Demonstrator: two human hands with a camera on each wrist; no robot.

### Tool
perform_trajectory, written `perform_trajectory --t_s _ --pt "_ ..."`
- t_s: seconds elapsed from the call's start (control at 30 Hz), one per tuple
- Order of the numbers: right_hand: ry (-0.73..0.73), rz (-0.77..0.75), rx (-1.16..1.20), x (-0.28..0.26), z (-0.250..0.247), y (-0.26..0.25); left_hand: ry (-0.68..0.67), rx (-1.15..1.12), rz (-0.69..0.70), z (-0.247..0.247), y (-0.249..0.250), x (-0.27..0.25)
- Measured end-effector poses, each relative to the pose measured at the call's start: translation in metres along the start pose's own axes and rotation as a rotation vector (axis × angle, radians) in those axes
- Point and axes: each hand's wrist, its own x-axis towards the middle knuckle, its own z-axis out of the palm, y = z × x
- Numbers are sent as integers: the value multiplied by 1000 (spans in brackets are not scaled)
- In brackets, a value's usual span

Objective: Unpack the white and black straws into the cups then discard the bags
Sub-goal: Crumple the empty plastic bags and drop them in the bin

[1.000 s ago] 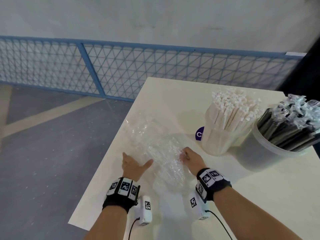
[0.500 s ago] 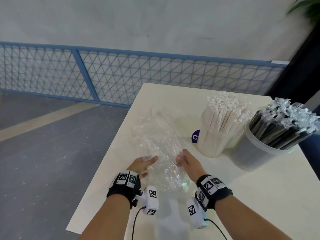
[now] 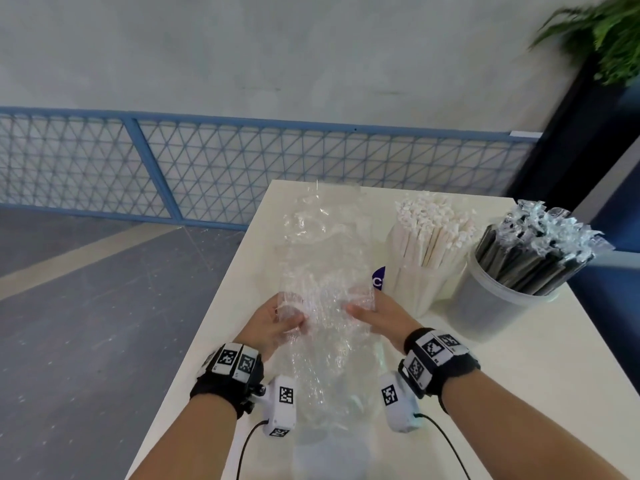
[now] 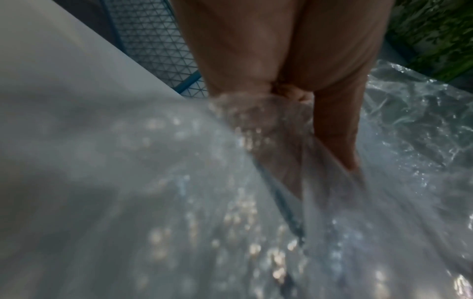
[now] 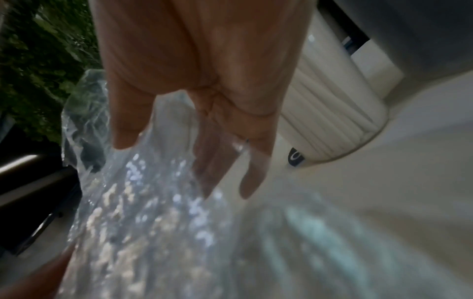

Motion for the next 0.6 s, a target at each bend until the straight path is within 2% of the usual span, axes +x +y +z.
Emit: perform_trajectory --t_s 0.07,0.23,0.4,0.6 --pt "9 -22 36 2 1 -3 15 5 -12 4 5 1" --pt "54 -103 64 -7 2 -13 173 90 -3 11 12 -2" --pt "54 -100 205 -26 -2 -21 158 49 8 23 20 -22" --pt "67 -60 311 -50 -5 -18 155 -148 -49 41 19 -48"
